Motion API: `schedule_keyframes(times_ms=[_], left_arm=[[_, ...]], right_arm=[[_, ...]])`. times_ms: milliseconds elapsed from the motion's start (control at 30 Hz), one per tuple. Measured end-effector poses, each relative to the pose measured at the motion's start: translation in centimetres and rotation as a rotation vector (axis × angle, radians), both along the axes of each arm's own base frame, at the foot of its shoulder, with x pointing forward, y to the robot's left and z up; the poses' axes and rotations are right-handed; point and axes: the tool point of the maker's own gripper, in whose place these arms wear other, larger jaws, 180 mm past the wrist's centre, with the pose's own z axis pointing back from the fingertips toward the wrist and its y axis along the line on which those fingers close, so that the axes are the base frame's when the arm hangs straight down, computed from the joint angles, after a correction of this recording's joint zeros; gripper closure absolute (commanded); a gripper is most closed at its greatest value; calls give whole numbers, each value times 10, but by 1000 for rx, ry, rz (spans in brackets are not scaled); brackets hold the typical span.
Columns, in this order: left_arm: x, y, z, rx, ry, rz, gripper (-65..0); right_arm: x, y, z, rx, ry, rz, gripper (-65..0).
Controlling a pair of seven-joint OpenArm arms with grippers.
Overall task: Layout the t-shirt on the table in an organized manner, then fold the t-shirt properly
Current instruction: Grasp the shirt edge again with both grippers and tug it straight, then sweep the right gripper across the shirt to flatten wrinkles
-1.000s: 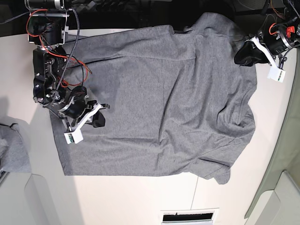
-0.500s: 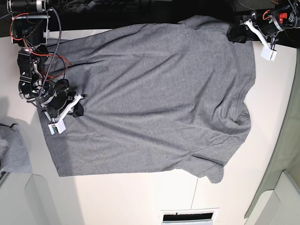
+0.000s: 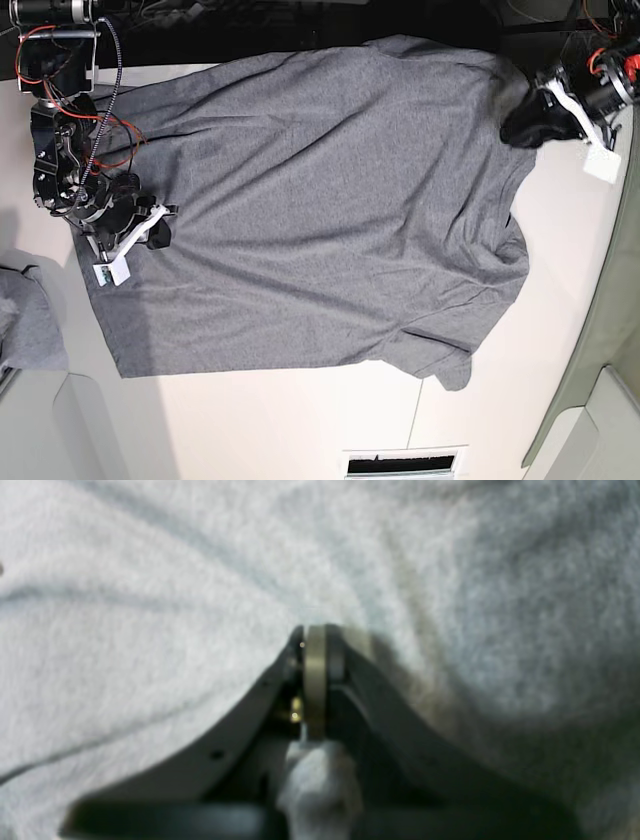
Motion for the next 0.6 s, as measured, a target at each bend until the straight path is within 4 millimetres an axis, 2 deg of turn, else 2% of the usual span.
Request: schedule_keyframes(times_ms=[67, 167, 300, 400, 500, 600], left_arm=[[30, 14, 16, 84, -101, 1, -210], [71, 31, 32, 223, -221, -6, -210], [122, 41, 32, 315, -260, -12, -210], [155, 41, 17, 373, -245, -51, -210], [179, 44, -9, 405, -188, -47, -210], [199, 52, -32, 462, -148, -19, -210]], right_arm=[[0, 6, 8, 22, 12, 14, 0], [7, 21, 32, 90, -12, 33, 0], [9, 59, 64, 180, -74, 117, 0], [0, 103, 70, 271, -52, 172, 0], [-13, 163, 73, 341, -40, 274, 0], [-36, 222, 67, 297, -24, 422, 0]])
